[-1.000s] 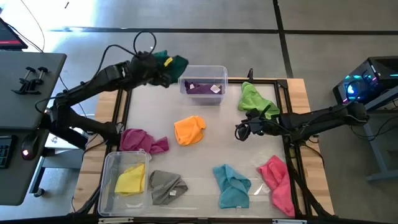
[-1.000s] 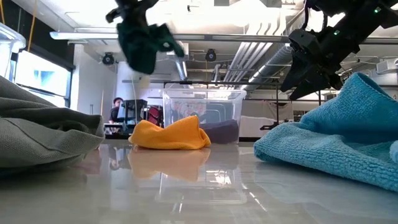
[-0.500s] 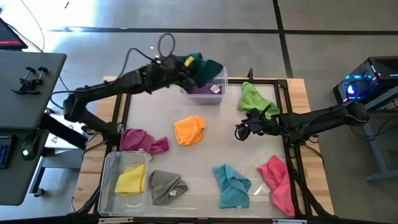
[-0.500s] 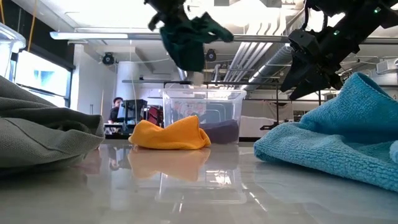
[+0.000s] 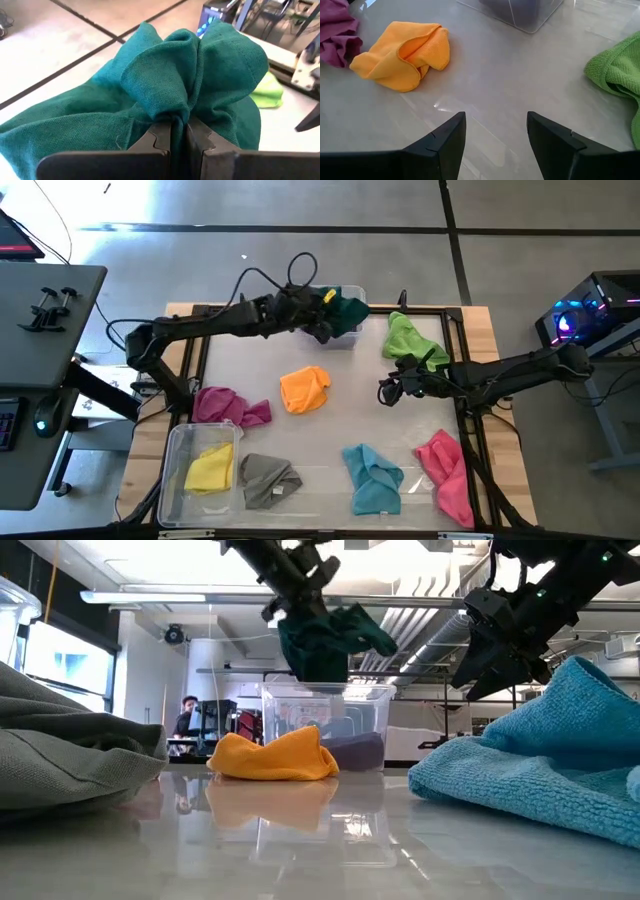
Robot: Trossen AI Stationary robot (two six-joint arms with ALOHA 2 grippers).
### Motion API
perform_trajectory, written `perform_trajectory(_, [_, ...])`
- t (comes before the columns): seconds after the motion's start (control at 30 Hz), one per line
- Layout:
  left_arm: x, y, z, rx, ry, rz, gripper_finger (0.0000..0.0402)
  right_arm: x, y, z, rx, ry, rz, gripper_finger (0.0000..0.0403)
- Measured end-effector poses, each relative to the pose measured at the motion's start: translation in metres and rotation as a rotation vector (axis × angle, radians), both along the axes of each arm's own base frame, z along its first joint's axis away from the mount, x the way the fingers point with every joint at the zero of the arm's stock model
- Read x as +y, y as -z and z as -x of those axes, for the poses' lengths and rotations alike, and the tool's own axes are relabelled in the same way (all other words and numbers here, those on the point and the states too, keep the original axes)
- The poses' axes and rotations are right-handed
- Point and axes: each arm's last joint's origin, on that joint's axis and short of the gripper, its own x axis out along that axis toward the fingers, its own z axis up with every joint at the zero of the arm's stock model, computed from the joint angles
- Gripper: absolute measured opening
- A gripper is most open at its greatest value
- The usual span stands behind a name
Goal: Sort towels by color in basket
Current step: Put the dark green kitchen towel into the top transparent bin
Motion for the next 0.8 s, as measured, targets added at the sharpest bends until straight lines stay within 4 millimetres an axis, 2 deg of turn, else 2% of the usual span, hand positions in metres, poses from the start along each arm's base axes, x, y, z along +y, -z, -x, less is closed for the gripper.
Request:
perform_trajectory(0.47, [0.033,0.046,-0.014,0.071,-0.115,0.085,0.0015,0.0,0.0,0.0,0.001,0.002,-0.002,0.0204])
perform_trajectory(0.6, [0.04,0.05,-0.013,0.064,-0.148,0.107,0.0035,0.0,0.0,0.0,0.001,0.003,-0.003,0.0204])
perform_trajectory(0.8, [0.046,0.05,-0.01,0.063,-0.165,0.108,0.009,0.0,0.0,0.0,0.0,0.005,-0.005,0.0204])
